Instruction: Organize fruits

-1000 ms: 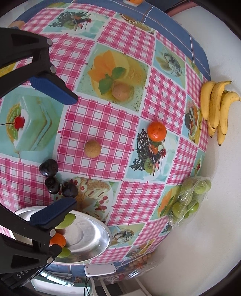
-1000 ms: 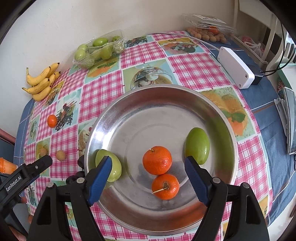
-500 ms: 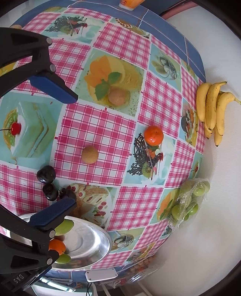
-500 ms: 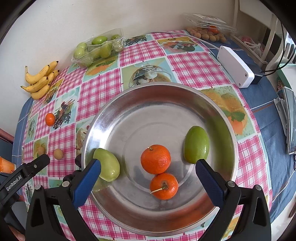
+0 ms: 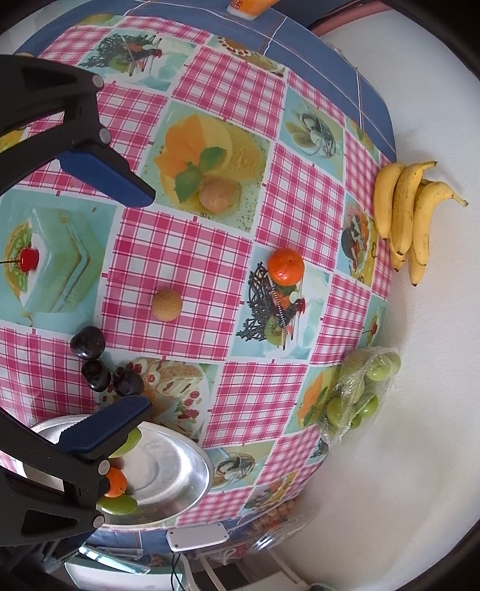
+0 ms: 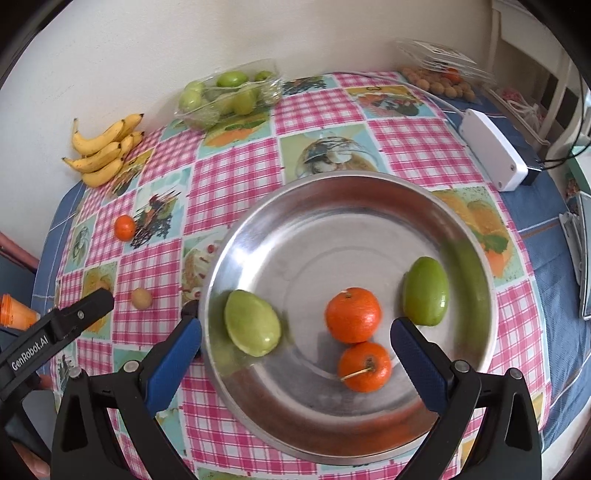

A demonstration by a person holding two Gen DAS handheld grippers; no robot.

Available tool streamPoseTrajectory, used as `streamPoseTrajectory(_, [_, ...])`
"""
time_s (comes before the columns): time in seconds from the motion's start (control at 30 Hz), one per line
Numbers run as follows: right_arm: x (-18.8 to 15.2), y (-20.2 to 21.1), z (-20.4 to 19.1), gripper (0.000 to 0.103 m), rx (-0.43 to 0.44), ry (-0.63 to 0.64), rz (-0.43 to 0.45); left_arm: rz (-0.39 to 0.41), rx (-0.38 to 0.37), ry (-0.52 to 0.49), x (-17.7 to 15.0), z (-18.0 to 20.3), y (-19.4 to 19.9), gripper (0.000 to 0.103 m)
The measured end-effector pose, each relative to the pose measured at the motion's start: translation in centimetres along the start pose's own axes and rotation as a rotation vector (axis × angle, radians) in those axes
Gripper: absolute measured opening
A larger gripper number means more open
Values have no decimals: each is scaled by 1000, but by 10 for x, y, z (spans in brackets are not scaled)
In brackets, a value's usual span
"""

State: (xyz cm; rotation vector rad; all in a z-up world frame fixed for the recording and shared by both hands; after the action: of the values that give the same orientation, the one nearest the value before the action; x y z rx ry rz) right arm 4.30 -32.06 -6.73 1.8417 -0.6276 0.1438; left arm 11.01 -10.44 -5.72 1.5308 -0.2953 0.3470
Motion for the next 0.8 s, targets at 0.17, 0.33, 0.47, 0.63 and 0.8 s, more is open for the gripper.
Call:
streamPoseTrajectory(0.17, [-6, -9, -26, 102, 37, 48, -31, 16, -4, 33, 8, -19, 6, 103])
streamPoseTrajectory(0.33, [-14, -20, -51, 102, 58, 91, -66, 17, 33, 60, 14, -46, 6, 103])
streamPoseTrajectory(0.47, [-20, -28, -68, 102, 84, 100, -94, -14, 28, 108, 13, -63, 0, 103])
streamPoseTrajectory(0.63, [-30, -40, -79, 102, 58, 139, -133, -69, 35, 164, 5, -71, -12, 103])
streamPoseTrajectory(0.8, [-29, -41, -69, 102, 16, 115, -134, -125, 15, 129, -4, -59, -25, 102])
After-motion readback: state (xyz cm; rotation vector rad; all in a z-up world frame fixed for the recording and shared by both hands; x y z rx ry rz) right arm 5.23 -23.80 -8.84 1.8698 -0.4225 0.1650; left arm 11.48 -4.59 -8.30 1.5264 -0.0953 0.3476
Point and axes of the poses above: each gripper's, at about its wrist camera, not at the fingertips, and y roughly against the way its jaws point, z to its right, x to its top, the point moved 7 cm from there along -y, roughly the way its jaws point, and after that the axes turned 10 degrees about x, right-handed, at the moved point
